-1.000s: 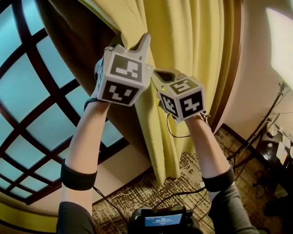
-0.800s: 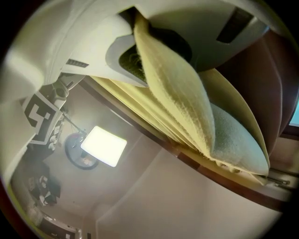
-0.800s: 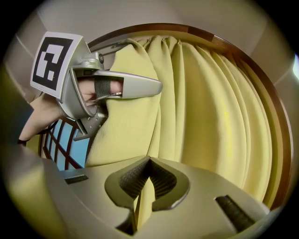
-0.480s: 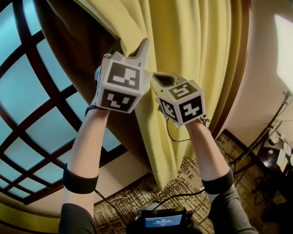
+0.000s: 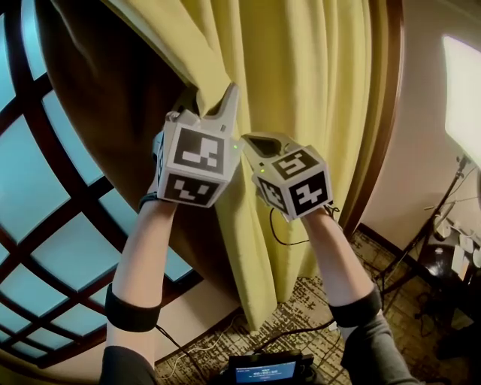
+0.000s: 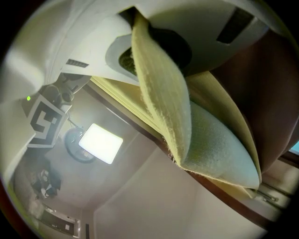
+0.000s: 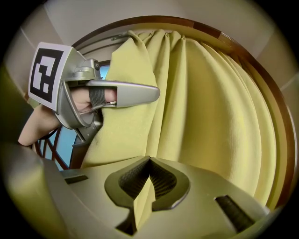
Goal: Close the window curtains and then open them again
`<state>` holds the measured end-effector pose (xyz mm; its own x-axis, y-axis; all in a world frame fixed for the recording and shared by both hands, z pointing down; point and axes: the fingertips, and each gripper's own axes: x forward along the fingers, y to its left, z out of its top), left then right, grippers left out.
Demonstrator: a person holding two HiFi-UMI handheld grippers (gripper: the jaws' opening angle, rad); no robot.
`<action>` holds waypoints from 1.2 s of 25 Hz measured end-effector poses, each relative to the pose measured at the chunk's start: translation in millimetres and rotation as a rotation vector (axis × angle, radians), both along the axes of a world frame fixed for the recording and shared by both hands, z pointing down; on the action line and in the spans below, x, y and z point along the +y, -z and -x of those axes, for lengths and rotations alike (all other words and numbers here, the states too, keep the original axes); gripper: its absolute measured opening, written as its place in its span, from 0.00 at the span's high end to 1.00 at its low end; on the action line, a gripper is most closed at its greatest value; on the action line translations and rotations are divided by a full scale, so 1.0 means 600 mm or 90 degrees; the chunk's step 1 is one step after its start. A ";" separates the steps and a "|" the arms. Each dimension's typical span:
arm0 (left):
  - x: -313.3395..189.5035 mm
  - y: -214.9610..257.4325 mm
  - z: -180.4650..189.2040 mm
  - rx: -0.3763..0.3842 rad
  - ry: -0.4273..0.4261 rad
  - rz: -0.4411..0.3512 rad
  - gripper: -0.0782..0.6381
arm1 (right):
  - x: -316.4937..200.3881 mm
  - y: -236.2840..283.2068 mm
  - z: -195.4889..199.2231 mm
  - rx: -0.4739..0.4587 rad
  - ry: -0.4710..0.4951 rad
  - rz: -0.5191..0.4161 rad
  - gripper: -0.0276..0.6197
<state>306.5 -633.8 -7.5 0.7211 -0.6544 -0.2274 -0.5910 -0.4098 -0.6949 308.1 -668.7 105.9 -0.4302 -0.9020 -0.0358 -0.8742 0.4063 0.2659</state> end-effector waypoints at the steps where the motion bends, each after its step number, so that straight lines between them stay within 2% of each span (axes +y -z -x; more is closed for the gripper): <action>1: -0.002 -0.001 0.004 0.001 -0.005 -0.007 0.90 | -0.005 -0.001 0.002 0.000 -0.003 0.000 0.94; 6: 0.004 -0.002 0.017 0.026 -0.055 -0.008 0.90 | -0.024 -0.008 0.019 -0.002 -0.016 -0.002 0.94; 12: -0.002 -0.004 0.020 0.017 -0.080 -0.026 0.90 | -0.041 -0.008 0.020 -0.014 -0.028 -0.010 0.94; 17: 0.000 0.000 0.011 0.017 -0.103 -0.004 0.90 | -0.056 -0.002 0.012 -0.028 -0.020 -0.021 0.94; 23: -0.008 0.013 -0.018 0.019 -0.133 0.053 0.90 | -0.070 0.006 -0.013 -0.044 -0.022 -0.029 0.94; 30: -0.016 0.036 -0.067 0.034 -0.144 0.058 0.90 | -0.082 0.019 -0.077 -0.074 -0.040 -0.040 0.94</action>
<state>347.0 -643.1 -28.8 0.8403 -0.4969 -0.2168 -0.5118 -0.5953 -0.6193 354.3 -717.8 94.3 -0.3622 -0.9217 -0.1391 -0.9238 0.3351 0.1850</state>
